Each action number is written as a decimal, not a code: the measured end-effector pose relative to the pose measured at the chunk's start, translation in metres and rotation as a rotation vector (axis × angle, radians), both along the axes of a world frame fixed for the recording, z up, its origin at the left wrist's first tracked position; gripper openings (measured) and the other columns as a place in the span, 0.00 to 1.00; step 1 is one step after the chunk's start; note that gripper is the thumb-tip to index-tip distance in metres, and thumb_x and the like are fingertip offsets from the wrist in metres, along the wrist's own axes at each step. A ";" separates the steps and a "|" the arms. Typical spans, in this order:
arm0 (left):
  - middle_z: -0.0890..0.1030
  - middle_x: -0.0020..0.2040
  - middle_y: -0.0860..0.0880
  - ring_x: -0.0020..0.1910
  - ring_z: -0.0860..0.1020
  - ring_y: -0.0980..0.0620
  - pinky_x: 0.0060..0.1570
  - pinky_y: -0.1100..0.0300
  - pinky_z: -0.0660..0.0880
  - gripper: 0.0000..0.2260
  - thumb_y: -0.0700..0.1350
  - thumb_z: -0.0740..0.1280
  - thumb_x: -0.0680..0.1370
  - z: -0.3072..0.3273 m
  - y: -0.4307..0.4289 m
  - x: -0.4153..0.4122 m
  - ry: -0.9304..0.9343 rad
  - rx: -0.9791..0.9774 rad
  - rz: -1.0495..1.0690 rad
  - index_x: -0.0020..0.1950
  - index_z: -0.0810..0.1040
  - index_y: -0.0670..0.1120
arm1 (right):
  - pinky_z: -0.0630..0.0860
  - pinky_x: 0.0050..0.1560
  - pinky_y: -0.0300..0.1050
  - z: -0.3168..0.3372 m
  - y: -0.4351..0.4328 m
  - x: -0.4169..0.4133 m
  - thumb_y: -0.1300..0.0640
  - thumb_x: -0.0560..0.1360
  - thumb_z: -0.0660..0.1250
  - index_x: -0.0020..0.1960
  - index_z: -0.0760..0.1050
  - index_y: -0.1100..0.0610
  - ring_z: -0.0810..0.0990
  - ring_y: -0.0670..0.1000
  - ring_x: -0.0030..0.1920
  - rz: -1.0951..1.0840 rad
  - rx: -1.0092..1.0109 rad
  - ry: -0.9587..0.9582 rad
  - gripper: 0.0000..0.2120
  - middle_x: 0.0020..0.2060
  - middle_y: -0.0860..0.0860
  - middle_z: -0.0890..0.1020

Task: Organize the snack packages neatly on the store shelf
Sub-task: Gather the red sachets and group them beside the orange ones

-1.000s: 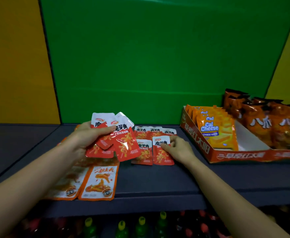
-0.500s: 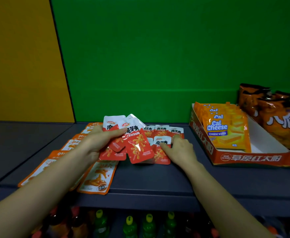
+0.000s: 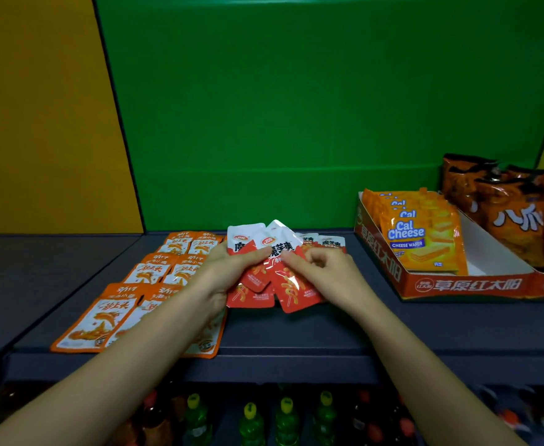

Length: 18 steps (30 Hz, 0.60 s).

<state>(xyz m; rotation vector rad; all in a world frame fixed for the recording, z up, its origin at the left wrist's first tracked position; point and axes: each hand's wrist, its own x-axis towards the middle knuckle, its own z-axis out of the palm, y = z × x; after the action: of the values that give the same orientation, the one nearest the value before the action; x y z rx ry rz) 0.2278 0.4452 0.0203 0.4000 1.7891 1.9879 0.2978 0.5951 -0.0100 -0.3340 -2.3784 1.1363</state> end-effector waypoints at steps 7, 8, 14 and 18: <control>0.82 0.27 0.49 0.22 0.80 0.53 0.22 0.59 0.78 0.08 0.39 0.70 0.74 -0.001 -0.005 -0.005 -0.026 0.056 -0.004 0.51 0.76 0.42 | 0.76 0.45 0.50 -0.003 0.018 0.013 0.42 0.74 0.65 0.40 0.77 0.64 0.82 0.57 0.39 -0.207 -0.080 0.154 0.23 0.37 0.59 0.84; 0.82 0.26 0.49 0.22 0.80 0.53 0.21 0.59 0.78 0.08 0.39 0.70 0.74 0.000 -0.008 -0.008 -0.015 0.060 0.011 0.51 0.76 0.41 | 0.76 0.45 0.49 -0.002 0.023 0.017 0.44 0.75 0.64 0.39 0.78 0.62 0.82 0.55 0.40 -0.268 -0.042 0.150 0.21 0.36 0.55 0.84; 0.83 0.30 0.46 0.24 0.81 0.51 0.23 0.57 0.78 0.09 0.40 0.68 0.75 0.001 -0.019 -0.018 -0.024 0.085 0.040 0.54 0.76 0.42 | 0.70 0.43 0.47 -0.019 0.040 0.018 0.45 0.79 0.58 0.41 0.74 0.61 0.79 0.60 0.47 -0.465 0.179 -0.025 0.20 0.41 0.57 0.81; 0.82 0.38 0.42 0.25 0.81 0.49 0.24 0.56 0.79 0.06 0.42 0.66 0.76 0.001 -0.020 -0.017 -0.060 0.059 0.035 0.52 0.76 0.42 | 0.67 0.42 0.46 -0.025 0.036 0.018 0.46 0.79 0.57 0.48 0.76 0.64 0.77 0.62 0.51 -0.556 0.281 -0.147 0.21 0.48 0.61 0.80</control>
<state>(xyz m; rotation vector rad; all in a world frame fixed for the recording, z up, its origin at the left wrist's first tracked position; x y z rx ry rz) 0.2107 0.4248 0.0208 0.3259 1.7161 2.0584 0.3157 0.6312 -0.0354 -0.9314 -2.3053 0.5312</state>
